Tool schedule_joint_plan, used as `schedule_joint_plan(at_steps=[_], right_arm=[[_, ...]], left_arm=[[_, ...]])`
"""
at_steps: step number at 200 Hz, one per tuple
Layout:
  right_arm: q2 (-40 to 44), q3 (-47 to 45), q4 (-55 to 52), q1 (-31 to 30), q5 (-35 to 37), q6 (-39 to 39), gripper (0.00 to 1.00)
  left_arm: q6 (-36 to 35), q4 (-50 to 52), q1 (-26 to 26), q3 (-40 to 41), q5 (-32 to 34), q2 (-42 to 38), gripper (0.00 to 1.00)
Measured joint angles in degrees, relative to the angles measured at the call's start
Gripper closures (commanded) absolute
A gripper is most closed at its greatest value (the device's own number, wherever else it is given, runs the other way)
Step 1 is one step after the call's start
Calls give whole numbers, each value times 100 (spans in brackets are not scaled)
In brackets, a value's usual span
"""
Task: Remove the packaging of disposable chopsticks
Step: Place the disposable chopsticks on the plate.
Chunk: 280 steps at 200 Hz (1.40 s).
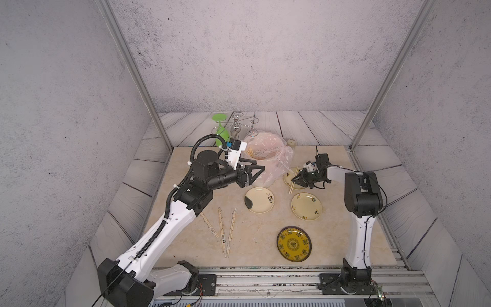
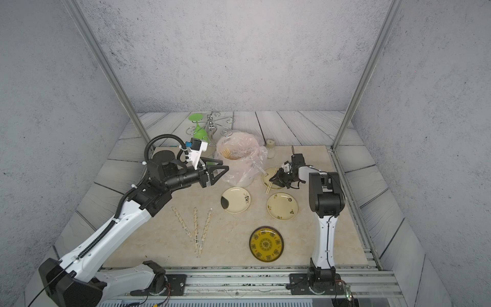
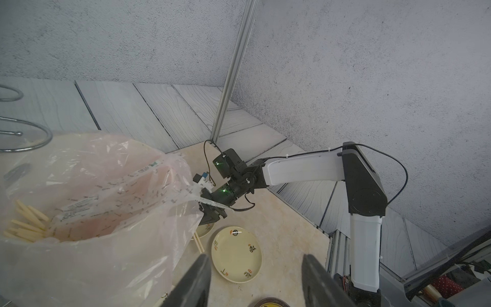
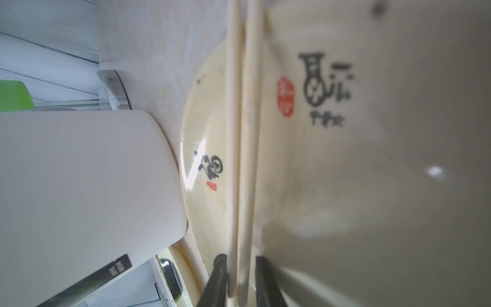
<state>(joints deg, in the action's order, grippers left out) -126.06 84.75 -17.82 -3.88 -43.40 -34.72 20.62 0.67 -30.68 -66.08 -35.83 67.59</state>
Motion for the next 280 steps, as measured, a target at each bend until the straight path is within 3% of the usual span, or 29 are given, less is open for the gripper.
schedule_joint_plan(at_steps=[104,280], right_arm=[[70,-37,2,0,55,0,71],[1097,-728,-367,11,608,96,63]], left_arm=[[0,0,2,0,0,0,43],[-15,2,0,0,72,-4,43]])
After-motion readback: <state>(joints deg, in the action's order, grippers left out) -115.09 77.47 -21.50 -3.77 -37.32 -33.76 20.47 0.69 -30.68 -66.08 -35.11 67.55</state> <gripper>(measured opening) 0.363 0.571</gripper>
